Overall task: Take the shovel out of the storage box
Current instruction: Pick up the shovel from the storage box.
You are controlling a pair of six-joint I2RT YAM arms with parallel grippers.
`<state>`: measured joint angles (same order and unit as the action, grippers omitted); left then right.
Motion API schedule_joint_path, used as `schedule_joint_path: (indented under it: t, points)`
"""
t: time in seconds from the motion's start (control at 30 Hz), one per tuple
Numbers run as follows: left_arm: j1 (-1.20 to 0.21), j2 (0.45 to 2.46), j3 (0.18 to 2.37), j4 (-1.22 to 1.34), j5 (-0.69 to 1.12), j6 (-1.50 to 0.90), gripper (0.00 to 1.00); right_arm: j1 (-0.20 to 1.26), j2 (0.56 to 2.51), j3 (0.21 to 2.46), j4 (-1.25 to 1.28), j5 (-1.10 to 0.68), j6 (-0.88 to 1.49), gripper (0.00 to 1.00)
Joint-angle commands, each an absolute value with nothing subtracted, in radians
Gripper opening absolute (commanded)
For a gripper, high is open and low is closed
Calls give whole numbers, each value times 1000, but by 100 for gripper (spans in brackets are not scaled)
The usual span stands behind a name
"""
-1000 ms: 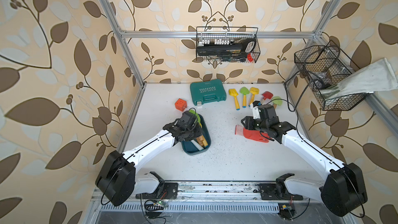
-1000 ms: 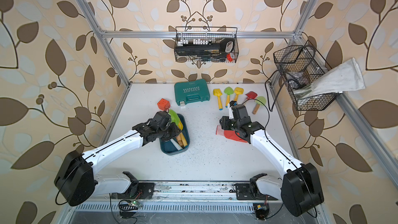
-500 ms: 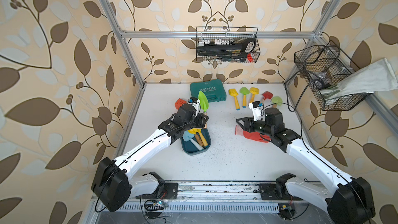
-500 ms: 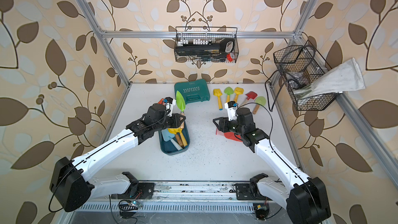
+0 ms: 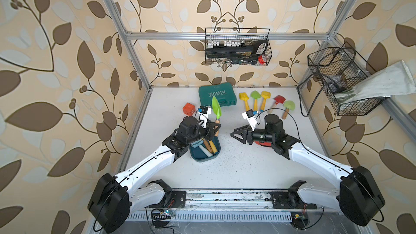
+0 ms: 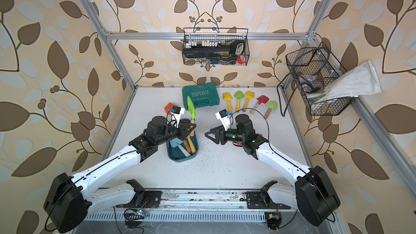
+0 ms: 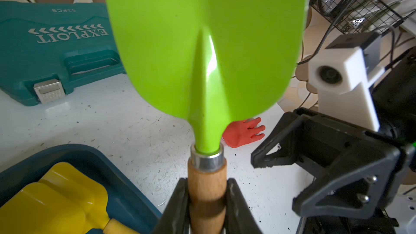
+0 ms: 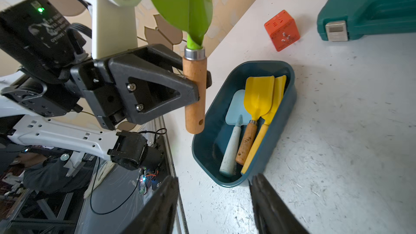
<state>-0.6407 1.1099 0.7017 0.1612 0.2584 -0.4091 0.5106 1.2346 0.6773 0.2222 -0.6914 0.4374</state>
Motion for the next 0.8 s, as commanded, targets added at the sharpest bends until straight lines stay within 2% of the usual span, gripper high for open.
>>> schedule_joint_path:
  t: [0.0, 0.2, 0.43, 0.77]
  points:
    - [-637, 1099, 736, 265, 316, -402, 1, 531, 1267, 680, 304, -745, 426, 55]
    - [-637, 1094, 771, 294, 394, -454, 1, 543, 1292, 662, 422, -771, 476, 54]
    - [-637, 1083, 778, 324, 468, -474, 2, 557, 1260, 678, 378, -745, 439, 54]
    - [-637, 1116, 798, 385, 549, -504, 2, 561, 1297, 673, 567, -834, 572, 52]
